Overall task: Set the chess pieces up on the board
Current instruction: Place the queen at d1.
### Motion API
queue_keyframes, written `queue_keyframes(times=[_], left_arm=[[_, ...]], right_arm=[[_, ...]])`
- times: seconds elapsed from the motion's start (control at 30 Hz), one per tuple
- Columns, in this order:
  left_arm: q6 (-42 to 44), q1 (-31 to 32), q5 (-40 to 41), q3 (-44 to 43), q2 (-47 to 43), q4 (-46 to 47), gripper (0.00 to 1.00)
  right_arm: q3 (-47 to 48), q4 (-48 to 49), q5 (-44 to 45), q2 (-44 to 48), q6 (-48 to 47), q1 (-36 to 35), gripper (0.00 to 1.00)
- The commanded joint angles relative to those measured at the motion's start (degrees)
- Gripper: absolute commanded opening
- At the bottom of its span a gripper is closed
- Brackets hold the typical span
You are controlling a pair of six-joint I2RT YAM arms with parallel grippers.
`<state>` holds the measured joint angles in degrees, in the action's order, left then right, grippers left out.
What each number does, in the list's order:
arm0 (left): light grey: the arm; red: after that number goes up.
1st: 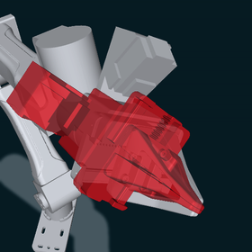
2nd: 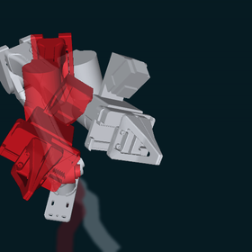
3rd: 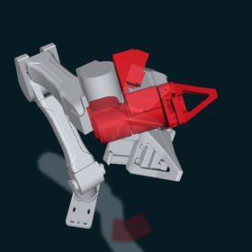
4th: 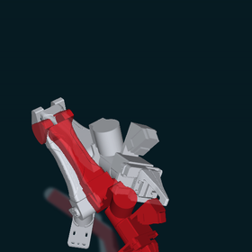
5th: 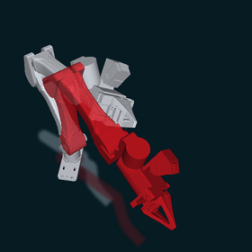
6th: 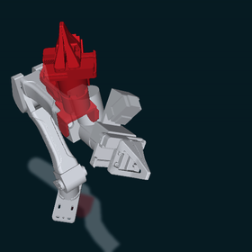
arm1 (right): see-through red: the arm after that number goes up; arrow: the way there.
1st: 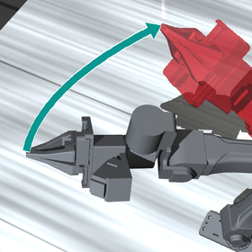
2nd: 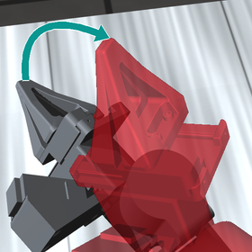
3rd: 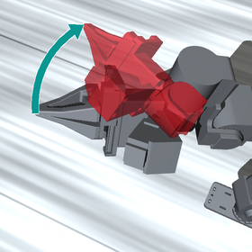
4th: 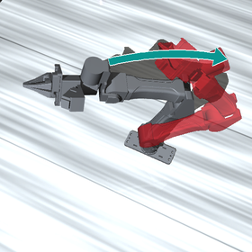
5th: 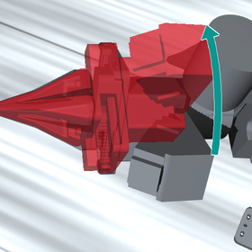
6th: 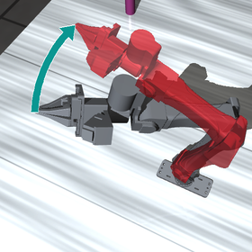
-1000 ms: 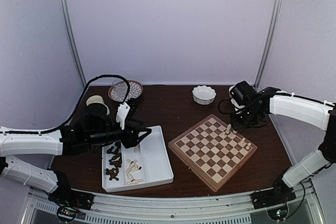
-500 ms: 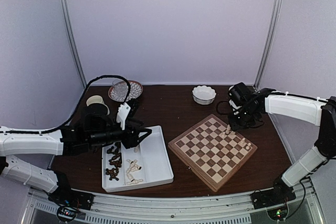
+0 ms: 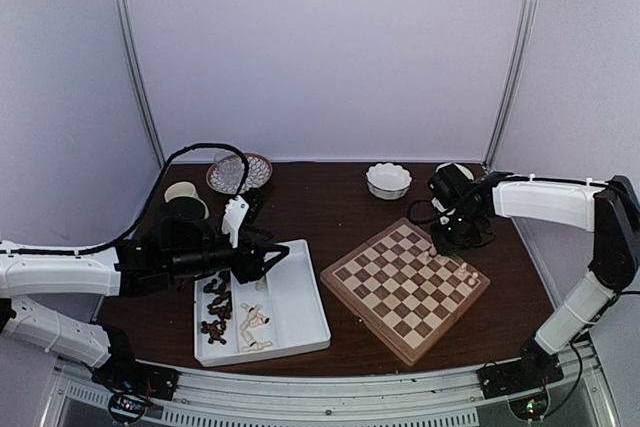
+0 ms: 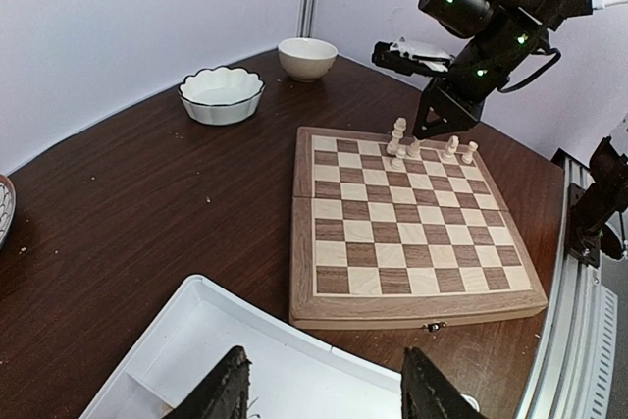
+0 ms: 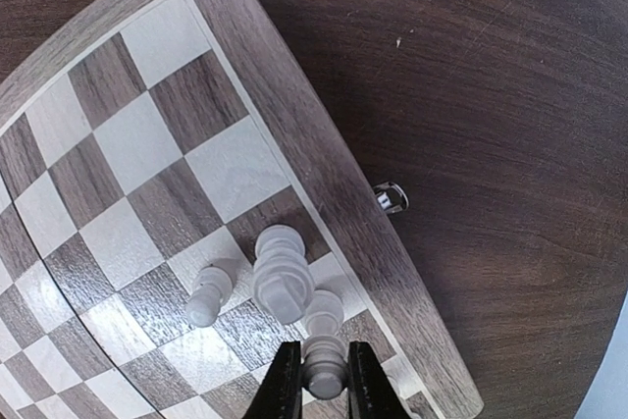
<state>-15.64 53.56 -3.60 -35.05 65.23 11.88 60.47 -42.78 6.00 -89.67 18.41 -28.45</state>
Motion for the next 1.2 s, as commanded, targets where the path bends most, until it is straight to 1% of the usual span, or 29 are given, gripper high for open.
queue_keyframes(times=[0.0,0.3,0.47,0.5,0.6,0.67,0.77,0.87,0.93,1.0,1.13,1.17], left_arm=[[-0.1,-0.1,0.2,-1.2,-0.8,0.3,0.53],[-0.1,-0.1,0.2,-1.3,-1.2,0.2,0.53],[0.0,-0.2,0.1,-1.3,-1.1,0.2,0.53],[-0.1,-0.2,0.1,-1.2,-1.2,0.1,0.53],[0.0,-0.2,0.1,-1.2,-1.2,0.1,0.53],[-0.1,-0.1,0.1,-1.2,-1.4,0.1,0.53],[0.0,-0.1,0.3,-1.2,-1.7,-0.1,0.53],[0.3,-0.1,0.8,-1.2,-2.0,-0.2,0.53],[0.4,-0.1,1.1,-1.4,-1.6,-0.5,0.54],[0.5,-0.1,1.2,-2.3,-0.7,-1.4,0.53],[1.2,-0.1,2.6,-4.3,1.3,-4.4,0.53],[1.1,-0.2,4.7,-4.7,1.6,-5.2,0.53]], right_arm=[[1.0,0.3,0.3,-0.7,0.5,0.5,0.11],[1.2,0.3,-0.3,-1.4,0.4,0.5,0.14],[1.2,0.3,-0.3,-1.3,0.4,0.6,0.17],[1.3,0.3,-0.3,-1.3,0.4,0.6,0.2],[1.3,0.1,-0.2,-0.6,0.4,0.6,0.33],[1.3,-0.3,0.1,0.5,0.5,0.6,0.39],[1.0,-0.9,0.9,4.5,0.2,0.4,0.41],[-0.2,-0.2,1.6,11.3,-1.2,-0.2,0.45],[-1.0,1.1,2.6,15.9,-2.7,-2.3,0.47],[-1.2,2.7,3.9,19.0,-4.4,-6.1,0.47],[0.4,4.8,4.1,19.6,-7.0,-14.9,0.45],[1.1,5.3,4.1,19.1,-7.5,-16.8,0.45]])
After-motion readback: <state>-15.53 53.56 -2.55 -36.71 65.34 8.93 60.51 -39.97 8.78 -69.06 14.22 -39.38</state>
